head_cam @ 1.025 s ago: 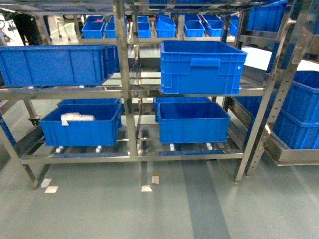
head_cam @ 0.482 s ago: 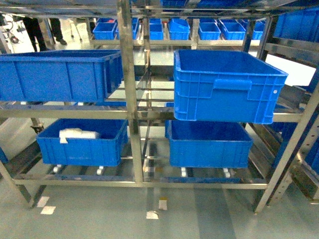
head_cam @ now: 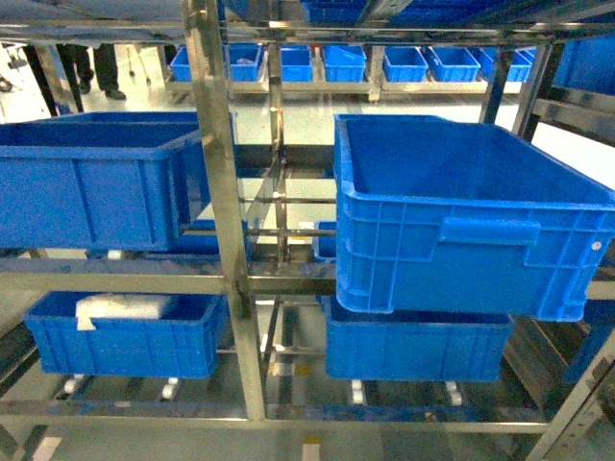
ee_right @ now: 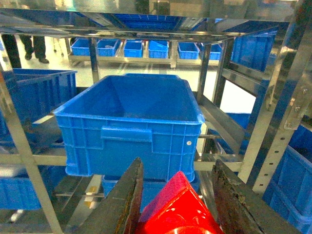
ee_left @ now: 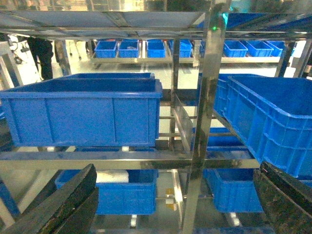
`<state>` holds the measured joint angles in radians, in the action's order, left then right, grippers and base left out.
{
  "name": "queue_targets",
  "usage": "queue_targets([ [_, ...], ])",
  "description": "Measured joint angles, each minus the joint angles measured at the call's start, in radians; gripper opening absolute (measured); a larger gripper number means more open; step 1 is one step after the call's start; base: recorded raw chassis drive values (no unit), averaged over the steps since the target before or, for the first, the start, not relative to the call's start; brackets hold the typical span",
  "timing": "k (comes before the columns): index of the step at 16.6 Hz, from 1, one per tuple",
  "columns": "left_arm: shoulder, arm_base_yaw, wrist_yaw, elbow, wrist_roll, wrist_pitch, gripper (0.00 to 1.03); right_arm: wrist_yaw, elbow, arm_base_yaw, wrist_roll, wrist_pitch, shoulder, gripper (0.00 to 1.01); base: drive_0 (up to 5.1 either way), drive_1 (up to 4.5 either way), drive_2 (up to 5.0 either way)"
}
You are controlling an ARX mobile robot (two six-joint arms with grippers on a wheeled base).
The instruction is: Pick red block from blue box to shelf
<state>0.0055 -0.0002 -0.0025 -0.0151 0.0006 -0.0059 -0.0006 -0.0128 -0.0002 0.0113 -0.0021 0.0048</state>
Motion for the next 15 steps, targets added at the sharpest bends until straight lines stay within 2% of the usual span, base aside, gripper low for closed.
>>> queue_targets([
  [15,0.000,0.000,0.002,0.000,0.000,0.001,0.98,0.000,0.000,0.000,0.000,-0.002,0.000,0.37,1.1,5.36,-3.2],
])
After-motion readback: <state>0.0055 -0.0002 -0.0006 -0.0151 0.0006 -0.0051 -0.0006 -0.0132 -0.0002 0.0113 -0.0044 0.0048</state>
